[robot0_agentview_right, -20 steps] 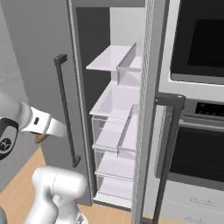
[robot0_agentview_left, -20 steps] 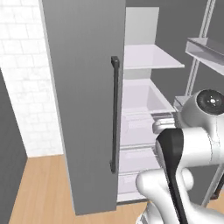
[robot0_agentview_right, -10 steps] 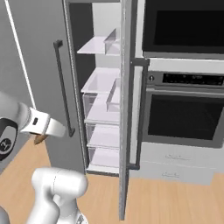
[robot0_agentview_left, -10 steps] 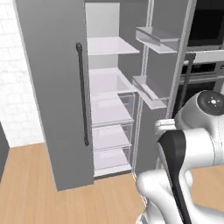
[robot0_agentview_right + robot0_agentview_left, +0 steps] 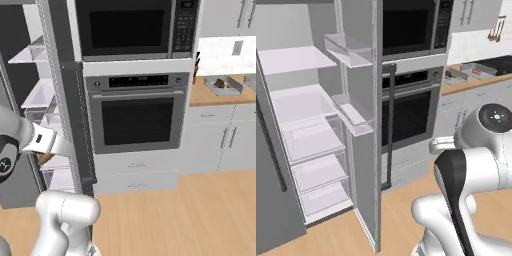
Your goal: Place one sweet potato and one steak in each tupperware on the nearby counter, to pack two identical lunches.
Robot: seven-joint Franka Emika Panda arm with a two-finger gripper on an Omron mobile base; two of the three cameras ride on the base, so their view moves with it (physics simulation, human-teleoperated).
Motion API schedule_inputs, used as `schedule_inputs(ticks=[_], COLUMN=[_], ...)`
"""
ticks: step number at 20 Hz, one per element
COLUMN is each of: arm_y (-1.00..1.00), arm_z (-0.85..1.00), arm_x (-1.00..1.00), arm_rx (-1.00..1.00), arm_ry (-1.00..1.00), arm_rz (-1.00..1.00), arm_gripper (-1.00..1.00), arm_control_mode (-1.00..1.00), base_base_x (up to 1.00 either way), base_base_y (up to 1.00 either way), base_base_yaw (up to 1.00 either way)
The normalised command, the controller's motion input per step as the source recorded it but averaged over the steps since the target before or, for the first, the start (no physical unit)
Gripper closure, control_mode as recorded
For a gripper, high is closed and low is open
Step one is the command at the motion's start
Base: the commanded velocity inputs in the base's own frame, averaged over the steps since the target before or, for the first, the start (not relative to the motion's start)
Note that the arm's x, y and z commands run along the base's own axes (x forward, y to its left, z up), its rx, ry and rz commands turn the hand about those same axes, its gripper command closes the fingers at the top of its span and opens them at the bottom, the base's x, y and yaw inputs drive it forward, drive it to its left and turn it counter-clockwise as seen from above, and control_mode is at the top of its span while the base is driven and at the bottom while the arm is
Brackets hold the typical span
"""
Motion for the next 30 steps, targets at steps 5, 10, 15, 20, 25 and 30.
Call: schedule_inputs(ticks=[5,10,15,20,25,30], arm_y=[0.00,0.00,0.00,0.00,0.00,0.00], arm_z=[0.00,0.00,0.00,0.00,0.00,0.00], arm_x=[0.00,0.00,0.00,0.00,0.00,0.00], arm_rx=[0.00,0.00,0.00,0.00,0.00,0.00], arm_ry=[0.00,0.00,0.00,0.00,0.00,0.00], arm_rz=[0.00,0.00,0.00,0.00,0.00,0.00], arm_gripper=[1.00,1.00,1.00,1.00,1.00,1.00], arm_control_mode=[1.00,1.00,1.00,1.00,1.00,1.00], base_base_x=[0.46,0.97,1.00,1.00,1.00,1.00], base_base_y=[-1.00,-1.00,-1.00,-1.00,-1.00,-0.70], base_base_yaw=[-0.31,-0.07,-0.07,-0.08,-0.28,-0.11])
